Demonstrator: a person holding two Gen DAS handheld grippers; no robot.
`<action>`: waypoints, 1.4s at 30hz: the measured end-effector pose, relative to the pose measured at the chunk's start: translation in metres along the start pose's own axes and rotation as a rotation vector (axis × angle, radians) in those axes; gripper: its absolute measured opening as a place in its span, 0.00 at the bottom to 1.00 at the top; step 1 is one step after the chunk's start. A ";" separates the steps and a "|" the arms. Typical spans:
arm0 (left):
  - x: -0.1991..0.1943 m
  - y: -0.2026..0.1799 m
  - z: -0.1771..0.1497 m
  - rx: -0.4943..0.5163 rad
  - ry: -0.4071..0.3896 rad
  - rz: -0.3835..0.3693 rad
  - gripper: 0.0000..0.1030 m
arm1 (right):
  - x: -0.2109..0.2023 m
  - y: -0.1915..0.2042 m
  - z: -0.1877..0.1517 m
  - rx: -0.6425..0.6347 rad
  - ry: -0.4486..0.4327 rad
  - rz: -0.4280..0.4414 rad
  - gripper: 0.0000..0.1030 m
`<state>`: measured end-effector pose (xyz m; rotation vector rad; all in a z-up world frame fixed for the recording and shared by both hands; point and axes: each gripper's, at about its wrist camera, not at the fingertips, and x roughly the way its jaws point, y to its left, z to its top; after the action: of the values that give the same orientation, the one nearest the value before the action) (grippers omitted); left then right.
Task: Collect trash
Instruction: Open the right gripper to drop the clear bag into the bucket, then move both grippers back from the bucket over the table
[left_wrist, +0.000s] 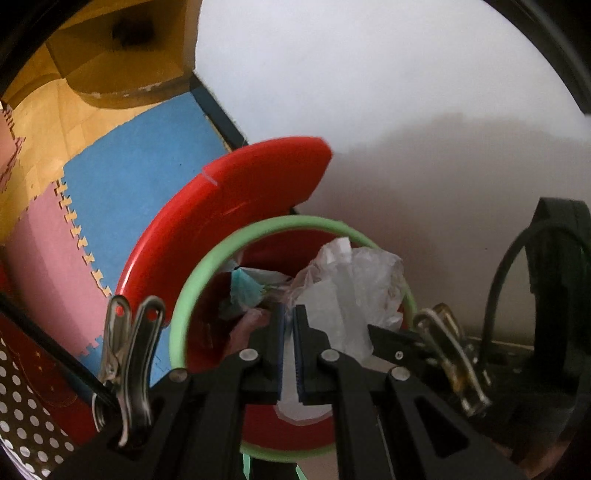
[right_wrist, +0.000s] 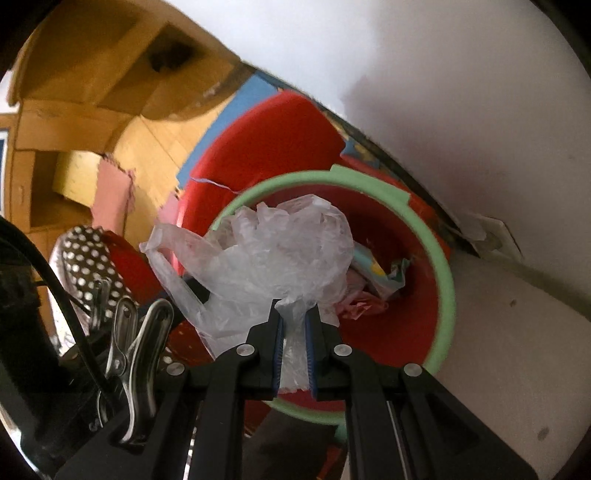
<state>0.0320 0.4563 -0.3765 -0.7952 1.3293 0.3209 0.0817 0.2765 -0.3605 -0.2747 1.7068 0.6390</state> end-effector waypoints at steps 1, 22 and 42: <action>0.005 0.001 0.000 -0.005 0.005 0.006 0.03 | 0.006 0.002 0.001 -0.008 0.009 -0.014 0.11; 0.008 0.018 0.003 -0.022 0.071 0.095 0.11 | 0.031 -0.007 -0.001 0.042 0.046 -0.062 0.65; -0.171 0.006 0.035 0.001 -0.116 0.152 0.72 | -0.094 0.066 -0.013 0.015 -0.278 0.078 0.70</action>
<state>0.0124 0.5226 -0.2162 -0.6658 1.2825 0.4793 0.0598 0.3086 -0.2512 -0.1031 1.4598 0.6882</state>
